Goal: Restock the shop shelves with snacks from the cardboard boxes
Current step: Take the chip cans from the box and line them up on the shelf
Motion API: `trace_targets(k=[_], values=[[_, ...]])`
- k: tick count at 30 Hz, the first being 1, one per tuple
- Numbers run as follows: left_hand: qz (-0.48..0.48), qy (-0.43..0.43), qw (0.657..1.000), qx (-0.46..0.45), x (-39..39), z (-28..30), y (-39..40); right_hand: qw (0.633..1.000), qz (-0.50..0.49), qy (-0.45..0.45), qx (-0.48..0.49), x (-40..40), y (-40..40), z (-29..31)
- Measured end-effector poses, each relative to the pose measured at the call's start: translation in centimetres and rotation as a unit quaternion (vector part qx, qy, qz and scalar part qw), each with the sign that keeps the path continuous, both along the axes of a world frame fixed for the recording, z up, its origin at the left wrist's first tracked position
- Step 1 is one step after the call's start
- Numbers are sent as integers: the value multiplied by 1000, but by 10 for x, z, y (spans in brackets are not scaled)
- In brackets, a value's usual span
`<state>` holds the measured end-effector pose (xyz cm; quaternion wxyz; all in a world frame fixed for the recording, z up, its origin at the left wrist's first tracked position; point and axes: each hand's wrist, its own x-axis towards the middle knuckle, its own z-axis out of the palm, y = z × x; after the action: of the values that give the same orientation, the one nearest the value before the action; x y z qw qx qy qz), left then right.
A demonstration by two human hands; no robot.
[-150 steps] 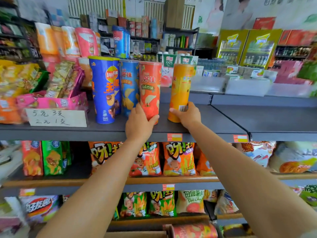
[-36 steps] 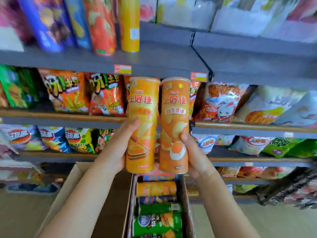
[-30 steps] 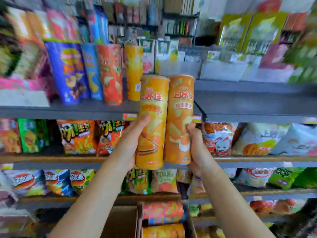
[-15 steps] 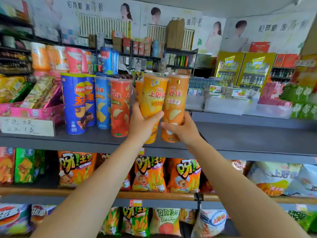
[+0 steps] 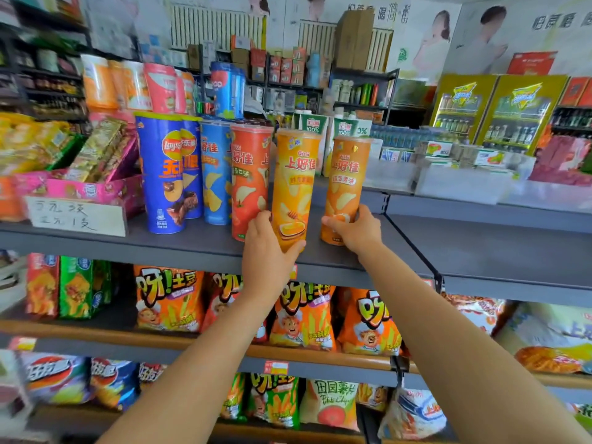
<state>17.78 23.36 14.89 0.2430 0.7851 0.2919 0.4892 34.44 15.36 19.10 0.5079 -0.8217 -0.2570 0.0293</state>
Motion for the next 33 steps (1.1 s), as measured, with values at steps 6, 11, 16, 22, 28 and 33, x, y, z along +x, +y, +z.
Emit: trace_targets(k=[6, 11, 16, 22, 28, 33], values=[[29, 9, 999, 21, -1, -3, 0, 999, -28, -41, -18, 2, 23, -5], [43, 47, 997, 42, 1, -3, 1, 998, -38, -47, -9, 4, 25, -7], [53, 64, 996, 38, 3, -2, 1, 993, -23, -86, -75, 6, 30, -6], [29, 71, 997, 19, -1, 3, 0, 1000, 17, -4, 2, -12, 6, -2], [-3, -74, 994, 86, -31, -34, -34, 974, 87, 67, 197, -89, -60, -26], [-83, 55, 995, -22, -63, -162, -71, 975, 144, 140, 97, -135, -115, -157]])
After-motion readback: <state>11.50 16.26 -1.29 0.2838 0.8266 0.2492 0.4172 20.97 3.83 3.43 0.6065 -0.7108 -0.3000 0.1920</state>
